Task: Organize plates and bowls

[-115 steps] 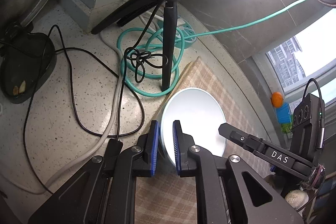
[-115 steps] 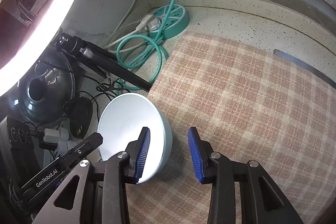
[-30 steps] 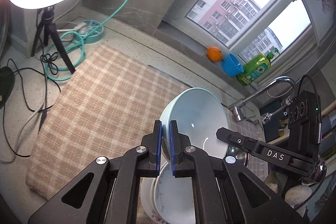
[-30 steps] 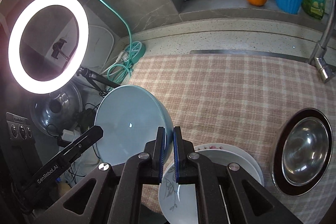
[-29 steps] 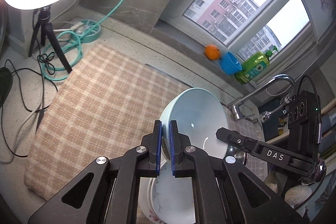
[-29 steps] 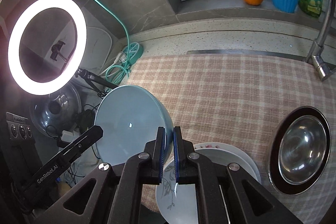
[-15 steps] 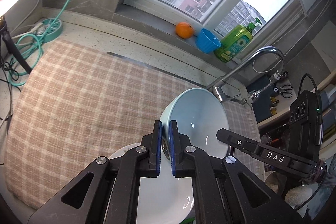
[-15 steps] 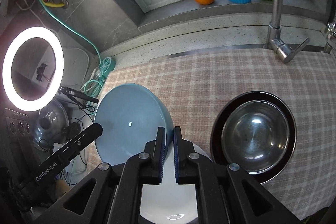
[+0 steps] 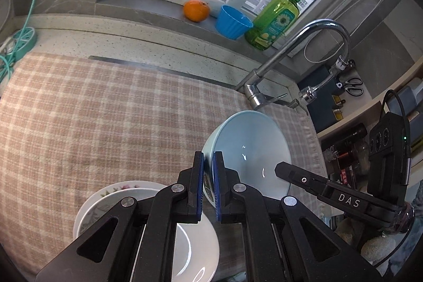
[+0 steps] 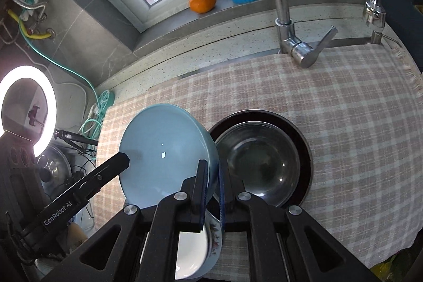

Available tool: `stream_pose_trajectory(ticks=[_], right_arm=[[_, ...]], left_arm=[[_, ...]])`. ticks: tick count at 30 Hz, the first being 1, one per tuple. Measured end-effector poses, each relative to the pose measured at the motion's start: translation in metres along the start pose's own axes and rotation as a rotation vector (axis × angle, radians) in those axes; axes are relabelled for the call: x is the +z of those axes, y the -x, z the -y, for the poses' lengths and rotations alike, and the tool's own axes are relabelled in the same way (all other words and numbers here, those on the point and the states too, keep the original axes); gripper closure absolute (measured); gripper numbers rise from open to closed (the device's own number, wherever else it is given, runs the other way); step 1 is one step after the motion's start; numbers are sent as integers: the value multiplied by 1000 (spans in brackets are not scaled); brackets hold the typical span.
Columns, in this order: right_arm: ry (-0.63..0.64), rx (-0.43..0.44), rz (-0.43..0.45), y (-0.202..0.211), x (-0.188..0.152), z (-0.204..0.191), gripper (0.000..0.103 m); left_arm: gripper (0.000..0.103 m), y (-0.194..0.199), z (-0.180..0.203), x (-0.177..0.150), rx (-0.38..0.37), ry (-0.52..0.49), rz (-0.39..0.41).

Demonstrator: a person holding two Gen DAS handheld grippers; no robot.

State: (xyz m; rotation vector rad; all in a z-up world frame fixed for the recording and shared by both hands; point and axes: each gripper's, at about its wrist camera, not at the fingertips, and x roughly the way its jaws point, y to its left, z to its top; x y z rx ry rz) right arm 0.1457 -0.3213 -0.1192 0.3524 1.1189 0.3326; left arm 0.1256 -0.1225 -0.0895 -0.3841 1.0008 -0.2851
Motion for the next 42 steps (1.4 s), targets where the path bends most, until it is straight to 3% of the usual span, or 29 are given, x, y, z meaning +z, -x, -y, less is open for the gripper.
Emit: stream_pose_trajectory(ticks=[16,42], right_arm=[[-59,-72,-6,-2,-1,49,96],[-70,-113,-61,-24,-5,66,96]], left_arm=[[98,-48,28,-2,-2,-57,-100],[98,-75,31,-10,31,-109,-161]])
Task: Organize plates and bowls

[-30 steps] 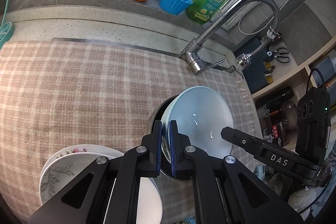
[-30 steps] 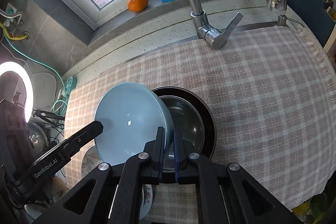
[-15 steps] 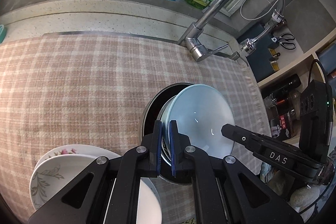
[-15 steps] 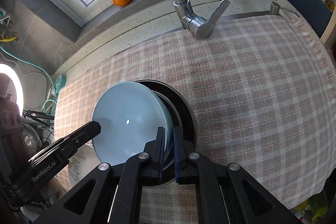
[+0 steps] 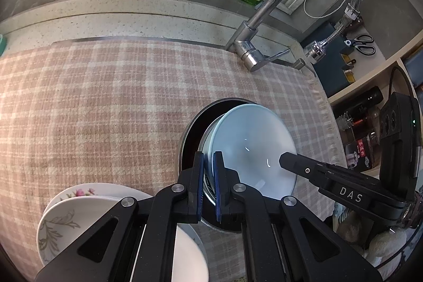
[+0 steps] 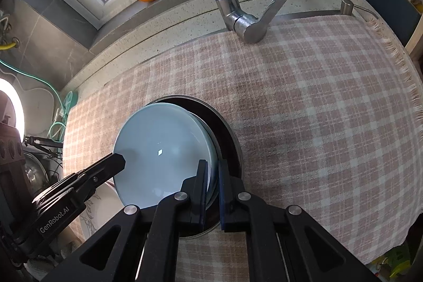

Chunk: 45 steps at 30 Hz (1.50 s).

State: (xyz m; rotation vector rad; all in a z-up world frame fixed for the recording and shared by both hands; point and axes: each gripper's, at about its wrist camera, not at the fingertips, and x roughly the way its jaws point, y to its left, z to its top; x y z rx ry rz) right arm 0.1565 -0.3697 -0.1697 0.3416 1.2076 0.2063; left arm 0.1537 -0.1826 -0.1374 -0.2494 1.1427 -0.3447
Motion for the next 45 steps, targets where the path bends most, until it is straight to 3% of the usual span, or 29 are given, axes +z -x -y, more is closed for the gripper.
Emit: stream_pose_trajectory(ticks=[10,15,28,33,45], right_arm=[[13,6,10,4,-1,-3,94],[2,19,24,8,-2,-1,84],[-6,63,106,37,-7,3,83],[-3,36,149,44,-10,10,83],[-95,85,85,21,-20,40,83]], left_arm=[[97,4,-5,1,-2,2,1],[93,11,-8,2,-2,1,13],[93,32,-25,3,-19,21,39],[93,33,-32,2,-3,-3,36],[93,15,-40,1,-32,20,-30]])
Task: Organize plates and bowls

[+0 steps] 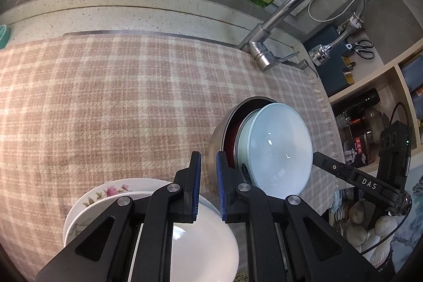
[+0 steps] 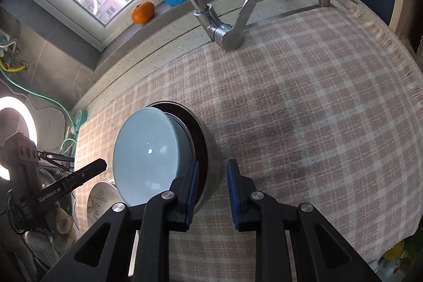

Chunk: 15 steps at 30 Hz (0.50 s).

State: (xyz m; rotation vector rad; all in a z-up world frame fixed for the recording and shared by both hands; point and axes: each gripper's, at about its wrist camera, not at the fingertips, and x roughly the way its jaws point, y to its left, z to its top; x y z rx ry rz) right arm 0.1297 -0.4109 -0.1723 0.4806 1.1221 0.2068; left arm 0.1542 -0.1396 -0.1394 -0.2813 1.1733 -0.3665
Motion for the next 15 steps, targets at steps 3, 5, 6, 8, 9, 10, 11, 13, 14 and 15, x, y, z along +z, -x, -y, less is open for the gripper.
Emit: stream_pose_trajectory(ticks=[3,5,6,8,9,10,11,13,14,15], right_arm=[[-40,27,-16,-5,1,8,83],[-61,45,-26,-8,2,12,83],[-69,52,-29,-9,2,14,83],[-74,59,-31,-10,2,15,83],[-73,61,-33,-11,2,14,83],[-71,63,-35,-12,2,13,83],[-69,63,-37,-12,2,13,83],[-66,69,-43,-14,3,11,83],[-66,70,-44,-15,2,10,83],[-64,71,-47,-16,2,10,83]], left_arm=[[93,-3,0,2,-9,4,-9],[93,-5,1,3,-13,-1,-8],[93,-6,1,3,-15,-4,-8],[93,-7,2,4,-24,-7,-14],[93,-8,2,5,-28,-9,-17],[93,-9,3,5,-28,-12,-21],[93,-10,3,6,-28,-12,-23],[93,-12,3,7,-34,-12,-26],[93,-13,4,8,-37,-17,-29],[93,-13,5,8,-36,-26,-29]])
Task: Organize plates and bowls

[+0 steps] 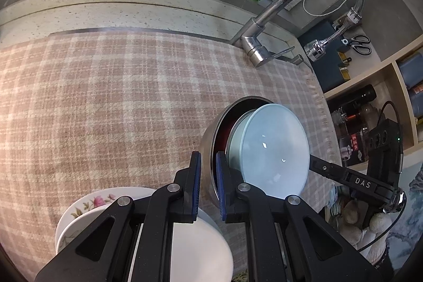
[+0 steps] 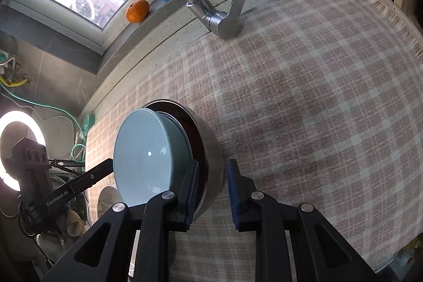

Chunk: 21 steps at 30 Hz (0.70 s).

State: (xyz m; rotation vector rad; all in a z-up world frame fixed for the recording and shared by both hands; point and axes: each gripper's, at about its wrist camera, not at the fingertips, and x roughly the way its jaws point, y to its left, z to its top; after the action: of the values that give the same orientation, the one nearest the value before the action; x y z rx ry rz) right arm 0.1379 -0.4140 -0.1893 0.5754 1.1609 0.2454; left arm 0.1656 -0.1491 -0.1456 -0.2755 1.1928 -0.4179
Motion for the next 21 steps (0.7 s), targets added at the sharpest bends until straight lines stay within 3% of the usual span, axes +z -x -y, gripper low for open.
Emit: stream_pose_trajectory(ticks=[21], right_arm=[[2,17,-11,-7,3,1,87]], left_arm=[[96,-19,-1,2,-2,-2,-31]])
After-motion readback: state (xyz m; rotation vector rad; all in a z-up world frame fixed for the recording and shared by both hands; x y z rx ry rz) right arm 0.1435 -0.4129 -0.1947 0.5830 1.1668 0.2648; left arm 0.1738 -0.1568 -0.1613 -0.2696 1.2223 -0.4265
